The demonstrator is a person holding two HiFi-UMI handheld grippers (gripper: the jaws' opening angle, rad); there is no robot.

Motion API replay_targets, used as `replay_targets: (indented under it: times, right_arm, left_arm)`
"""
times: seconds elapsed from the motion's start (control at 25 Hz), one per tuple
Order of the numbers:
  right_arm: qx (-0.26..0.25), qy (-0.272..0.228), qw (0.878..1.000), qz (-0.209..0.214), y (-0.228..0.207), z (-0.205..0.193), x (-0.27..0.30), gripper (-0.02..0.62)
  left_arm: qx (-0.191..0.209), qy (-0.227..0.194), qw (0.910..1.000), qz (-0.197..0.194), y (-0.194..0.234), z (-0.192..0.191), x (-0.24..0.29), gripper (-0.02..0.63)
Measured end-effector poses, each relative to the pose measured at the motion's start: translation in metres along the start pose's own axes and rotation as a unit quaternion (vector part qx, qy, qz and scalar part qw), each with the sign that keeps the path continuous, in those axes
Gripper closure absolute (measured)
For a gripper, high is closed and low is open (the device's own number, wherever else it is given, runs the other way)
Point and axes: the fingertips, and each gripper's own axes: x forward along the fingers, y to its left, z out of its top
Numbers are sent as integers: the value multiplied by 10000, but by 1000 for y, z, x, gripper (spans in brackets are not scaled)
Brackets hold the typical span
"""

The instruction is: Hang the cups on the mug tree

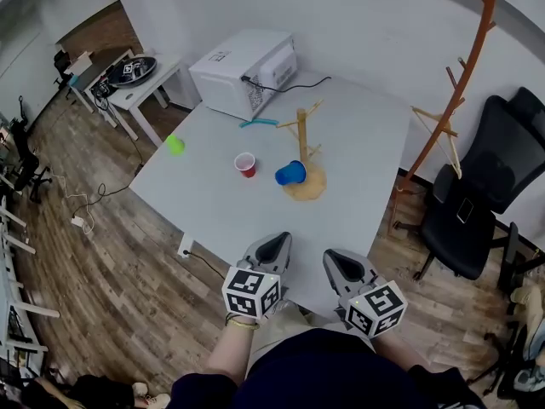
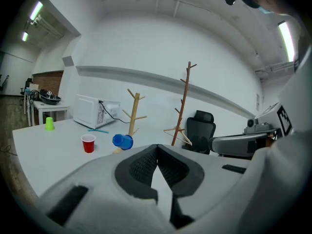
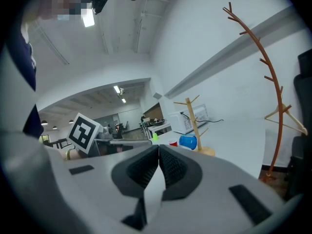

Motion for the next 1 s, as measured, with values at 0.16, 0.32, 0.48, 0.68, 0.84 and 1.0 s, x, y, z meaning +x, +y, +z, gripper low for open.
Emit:
replay_targets:
  times: [0.16,0.32,0.48,0.68,0.84,1.0]
  right_arm:
    - [18,-3,10000,67,1,-4,-3,566]
    - [13,-11,9999,101,-2,-3,-5,566]
    - [-10,-61,9999,87,-5,-1,-4,566]
    - [-21,-95,10000,7,-8,0,7,566]
    - [4,-101,9999,-98,-3,2,20,566]
    - [-21,-137,9996,-231,3,8,38,566]
  left_arm:
    - [-54,-38,9999,-101,-9,-4,-6,586]
    - [-8,-61,9999,-144,-12,-4,-6,586]
    - [-89,-100,9998,-129,-8,-5,-3,586]
    - [-83,-29,9999,128,14,-10,2,586]
    - [-110,19,9999,22,30,-7,3,586]
    - [-85,-24,9999,-51,52,0,2,586]
